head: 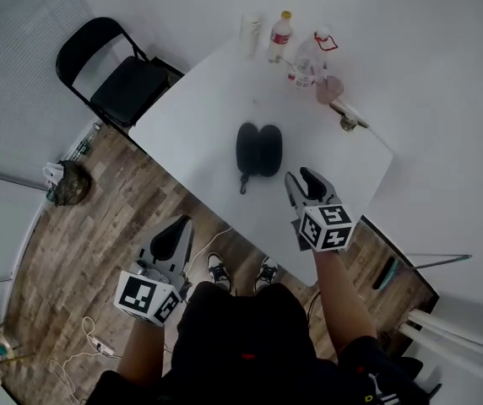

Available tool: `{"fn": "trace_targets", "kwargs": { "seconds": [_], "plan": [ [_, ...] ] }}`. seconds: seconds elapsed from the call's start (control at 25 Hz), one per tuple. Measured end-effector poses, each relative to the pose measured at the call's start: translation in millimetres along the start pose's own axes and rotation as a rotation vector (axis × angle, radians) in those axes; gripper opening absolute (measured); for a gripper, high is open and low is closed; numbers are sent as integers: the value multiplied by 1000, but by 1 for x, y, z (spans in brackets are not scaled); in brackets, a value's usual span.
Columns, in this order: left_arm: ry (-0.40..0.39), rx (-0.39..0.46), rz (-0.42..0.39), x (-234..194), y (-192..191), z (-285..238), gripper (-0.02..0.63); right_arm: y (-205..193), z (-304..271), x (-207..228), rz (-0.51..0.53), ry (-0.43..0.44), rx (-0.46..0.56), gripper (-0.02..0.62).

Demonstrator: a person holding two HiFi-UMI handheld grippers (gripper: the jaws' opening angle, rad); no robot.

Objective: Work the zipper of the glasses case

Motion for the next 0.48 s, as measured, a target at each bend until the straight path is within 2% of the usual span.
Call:
{"fn": "trace_targets", "kwargs": {
  "seconds": [0.28,0.48],
  "plan": [
    [67,-14,2,7,-13,9,32,-59,-64,48,-144,-31,-163,196],
    [91,-46,5,3,-26,16,32,-90,-103,66,-196,-75,-253,199]
  ]
}}
Point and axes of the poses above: the fingertips, and each gripper's own axes: z backward along the fingers, x to its right, y out of its top, the point moved 3 cm from there along z, backward along the fingers, and after that the axes turned 10 degrees about y, right-handed, at the moved point
